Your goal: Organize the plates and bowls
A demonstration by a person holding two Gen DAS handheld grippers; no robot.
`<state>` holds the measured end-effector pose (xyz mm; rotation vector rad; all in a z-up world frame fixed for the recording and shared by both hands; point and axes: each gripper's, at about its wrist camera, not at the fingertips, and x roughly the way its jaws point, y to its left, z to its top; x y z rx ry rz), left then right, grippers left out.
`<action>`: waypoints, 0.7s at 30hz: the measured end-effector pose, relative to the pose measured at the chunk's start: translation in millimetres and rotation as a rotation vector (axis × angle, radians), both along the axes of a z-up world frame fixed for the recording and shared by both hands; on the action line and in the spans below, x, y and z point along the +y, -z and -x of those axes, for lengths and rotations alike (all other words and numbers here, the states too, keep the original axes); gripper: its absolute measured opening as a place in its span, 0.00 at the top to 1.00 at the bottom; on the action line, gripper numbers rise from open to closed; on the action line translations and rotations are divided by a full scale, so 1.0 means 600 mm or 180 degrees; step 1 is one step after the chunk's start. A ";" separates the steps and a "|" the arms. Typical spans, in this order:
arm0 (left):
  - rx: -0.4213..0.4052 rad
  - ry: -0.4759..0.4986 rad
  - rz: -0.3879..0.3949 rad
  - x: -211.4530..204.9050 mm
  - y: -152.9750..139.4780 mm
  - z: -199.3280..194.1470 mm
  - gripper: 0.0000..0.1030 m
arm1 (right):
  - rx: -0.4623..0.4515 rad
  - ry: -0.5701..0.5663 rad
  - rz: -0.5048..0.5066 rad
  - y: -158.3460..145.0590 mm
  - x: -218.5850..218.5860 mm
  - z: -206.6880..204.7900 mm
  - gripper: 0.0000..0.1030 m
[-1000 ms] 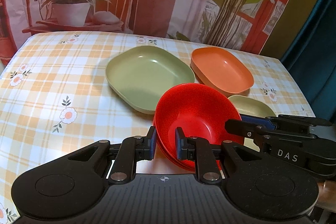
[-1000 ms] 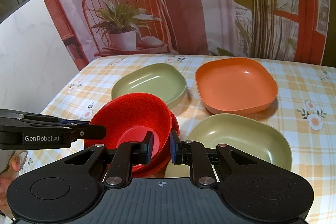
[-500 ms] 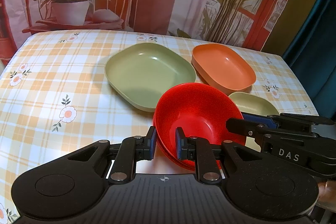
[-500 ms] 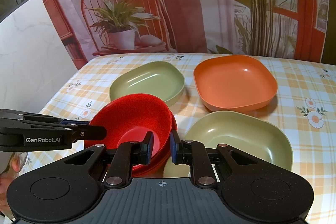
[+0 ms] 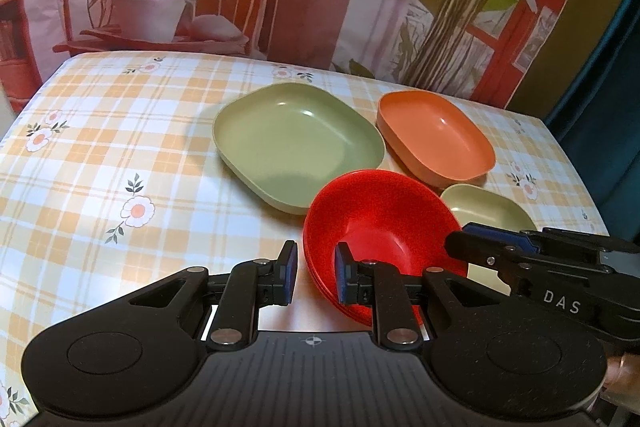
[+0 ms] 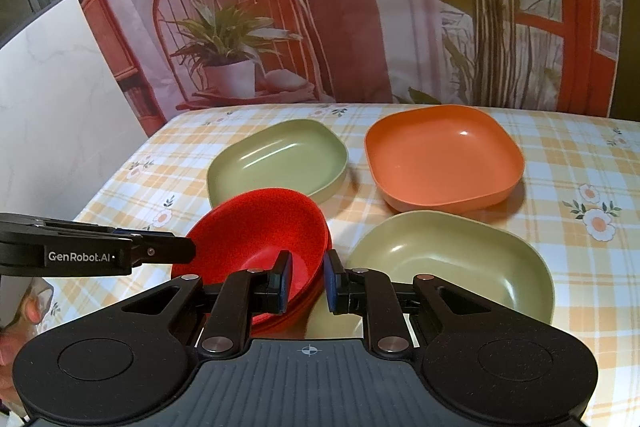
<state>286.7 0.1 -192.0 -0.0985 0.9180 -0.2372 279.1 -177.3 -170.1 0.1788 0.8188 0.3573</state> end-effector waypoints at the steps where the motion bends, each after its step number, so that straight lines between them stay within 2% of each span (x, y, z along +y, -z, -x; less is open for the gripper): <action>1: -0.0007 -0.0004 -0.0007 0.000 -0.001 0.002 0.80 | -0.0003 0.0009 -0.0012 0.000 -0.002 0.001 0.83; 7: -0.0106 -0.0054 0.0038 -0.004 -0.015 0.012 0.80 | -0.0073 0.0024 0.0013 -0.008 -0.017 0.010 0.83; 19: -0.0206 0.0113 0.0106 -0.039 -0.039 0.021 0.80 | -0.0201 0.0072 0.0070 -0.030 -0.062 0.023 0.83; 21: -0.0220 0.0144 0.0032 -0.047 -0.044 0.018 0.80 | -0.0220 0.0096 0.0073 -0.032 -0.073 0.017 0.83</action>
